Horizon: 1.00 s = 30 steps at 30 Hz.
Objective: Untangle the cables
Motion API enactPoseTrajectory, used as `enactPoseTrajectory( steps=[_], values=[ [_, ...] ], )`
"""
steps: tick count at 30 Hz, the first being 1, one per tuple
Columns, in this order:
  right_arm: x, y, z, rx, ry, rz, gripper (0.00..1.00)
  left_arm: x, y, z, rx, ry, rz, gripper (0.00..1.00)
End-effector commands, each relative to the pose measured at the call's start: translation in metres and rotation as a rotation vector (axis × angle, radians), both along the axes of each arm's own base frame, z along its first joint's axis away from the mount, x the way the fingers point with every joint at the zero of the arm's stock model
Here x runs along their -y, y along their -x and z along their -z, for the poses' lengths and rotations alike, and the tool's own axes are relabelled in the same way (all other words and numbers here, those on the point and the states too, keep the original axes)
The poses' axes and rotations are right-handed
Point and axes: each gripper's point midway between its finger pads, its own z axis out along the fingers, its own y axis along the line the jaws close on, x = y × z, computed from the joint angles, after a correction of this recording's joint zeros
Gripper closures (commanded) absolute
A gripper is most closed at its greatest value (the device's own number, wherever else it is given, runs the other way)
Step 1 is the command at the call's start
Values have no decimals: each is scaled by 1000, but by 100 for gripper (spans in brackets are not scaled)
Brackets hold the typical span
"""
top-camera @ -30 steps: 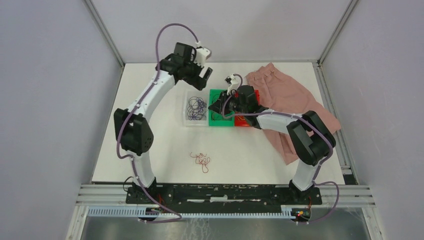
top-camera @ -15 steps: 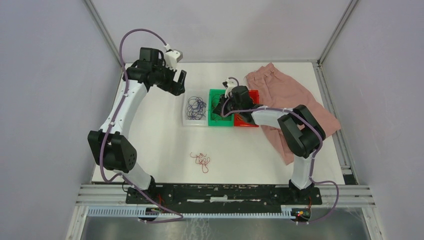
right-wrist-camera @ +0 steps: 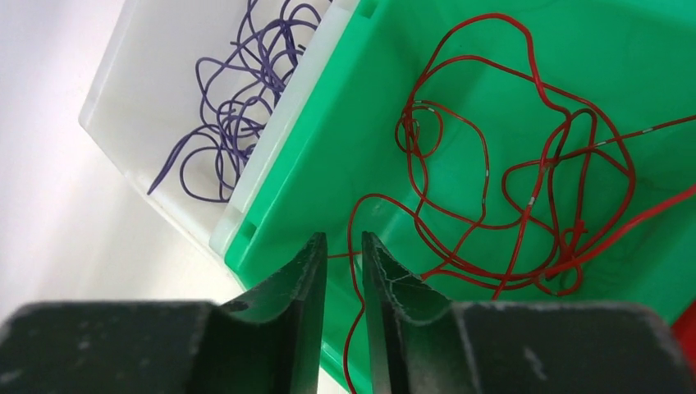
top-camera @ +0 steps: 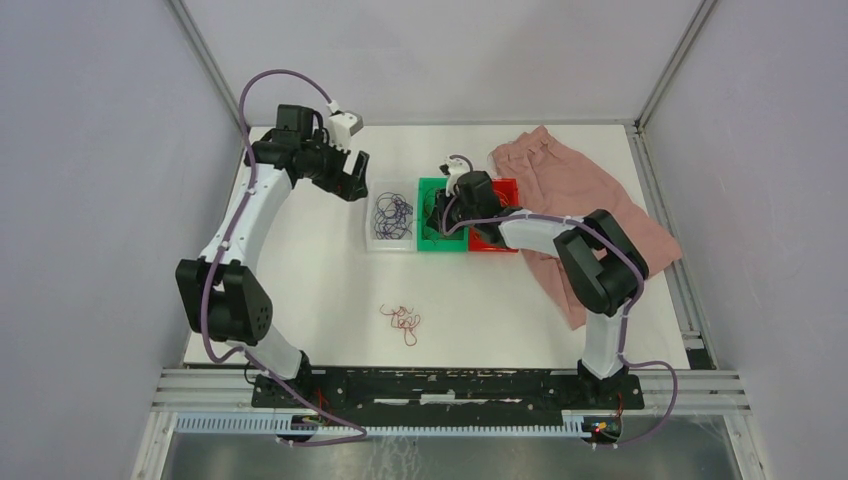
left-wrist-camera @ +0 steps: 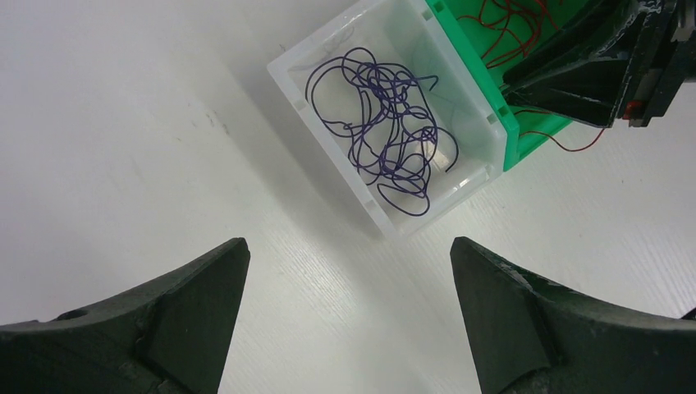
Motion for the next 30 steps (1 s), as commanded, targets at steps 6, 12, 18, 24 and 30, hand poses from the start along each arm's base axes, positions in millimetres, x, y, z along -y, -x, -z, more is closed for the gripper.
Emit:
enactPoseTrajectory(
  steps=[6,12,18,24,30],
  values=[
    [-6,32,-134,324,36,-168,45,-17,6,-29,132,7,36,1],
    [-29,132,-106,316,155,-415,27,-34,8,-34,149,30,2,1],
    [-55,212,-57,220,252,-566,27,-41,20,-37,173,16,2,1],
    [-70,229,-5,163,456,-588,33,-40,29,-38,176,31,10,1],
    [-79,211,2,153,538,-569,50,-43,32,-46,199,18,8,1]
  ],
)
